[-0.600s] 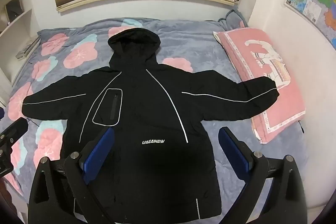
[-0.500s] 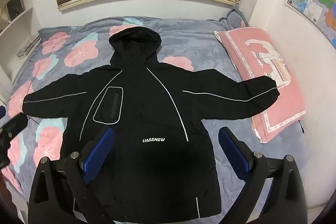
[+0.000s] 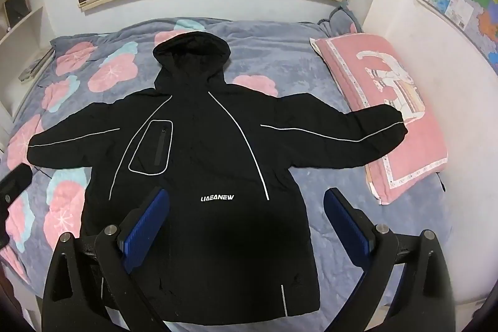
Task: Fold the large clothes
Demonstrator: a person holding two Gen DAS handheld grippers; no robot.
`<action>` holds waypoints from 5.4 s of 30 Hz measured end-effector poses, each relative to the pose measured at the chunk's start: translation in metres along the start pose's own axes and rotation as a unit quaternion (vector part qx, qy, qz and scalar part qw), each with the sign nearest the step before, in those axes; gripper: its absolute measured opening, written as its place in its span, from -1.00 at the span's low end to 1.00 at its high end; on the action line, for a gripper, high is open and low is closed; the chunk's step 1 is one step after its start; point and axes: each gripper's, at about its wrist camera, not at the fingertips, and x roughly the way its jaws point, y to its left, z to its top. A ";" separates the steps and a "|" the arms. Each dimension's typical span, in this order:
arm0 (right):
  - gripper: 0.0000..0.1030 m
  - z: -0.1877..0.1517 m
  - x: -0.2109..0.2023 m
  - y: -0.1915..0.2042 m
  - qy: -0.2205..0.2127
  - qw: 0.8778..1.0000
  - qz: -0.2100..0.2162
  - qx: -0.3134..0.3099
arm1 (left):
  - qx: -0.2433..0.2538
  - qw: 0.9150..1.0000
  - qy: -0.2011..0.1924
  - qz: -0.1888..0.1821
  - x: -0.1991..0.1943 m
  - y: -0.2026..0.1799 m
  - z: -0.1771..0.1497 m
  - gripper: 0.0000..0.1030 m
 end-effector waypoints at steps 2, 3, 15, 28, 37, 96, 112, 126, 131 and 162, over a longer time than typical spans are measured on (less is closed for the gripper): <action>0.94 -0.001 -0.001 -0.001 0.001 1.000 0.000 0.000 | 0.001 1.000 -0.005 0.001 -0.002 0.001 0.000 0.99; 0.94 -0.002 -0.001 0.000 0.002 1.000 -0.001 0.000 | 0.003 1.000 -0.006 0.002 -0.002 0.001 0.000 0.99; 0.94 -0.002 -0.001 -0.002 0.006 1.000 0.000 0.001 | 0.013 1.000 0.001 0.006 0.004 -0.001 -0.005 0.99; 0.94 0.000 0.008 0.003 0.016 1.000 0.004 0.002 | 0.001 1.000 0.016 0.020 0.013 0.009 -0.009 0.99; 0.94 -0.002 0.015 0.008 0.024 1.000 0.009 0.001 | -0.002 1.000 0.027 0.017 0.019 0.010 -0.011 0.99; 0.94 0.028 0.154 -0.197 0.044 0.985 0.040 0.160 | 0.098 0.989 0.101 -0.053 0.169 -0.139 0.052 0.99; 0.88 0.052 0.313 -0.458 0.025 0.952 -0.041 0.303 | 0.186 0.968 0.147 -0.087 0.349 -0.270 0.079 0.99; -0.49 0.076 0.283 -0.443 -0.032 0.971 -0.072 0.227 | 0.217 0.956 0.157 -0.123 0.410 -0.327 0.057 0.99; -0.51 0.056 0.318 -0.489 0.009 0.953 -0.065 0.296 | 0.219 0.939 0.243 -0.103 0.464 -0.343 0.036 0.99; -0.61 0.102 0.295 0.113 0.079 0.927 0.352 -0.106 | -0.048 0.990 0.129 0.014 0.276 0.059 0.028 0.98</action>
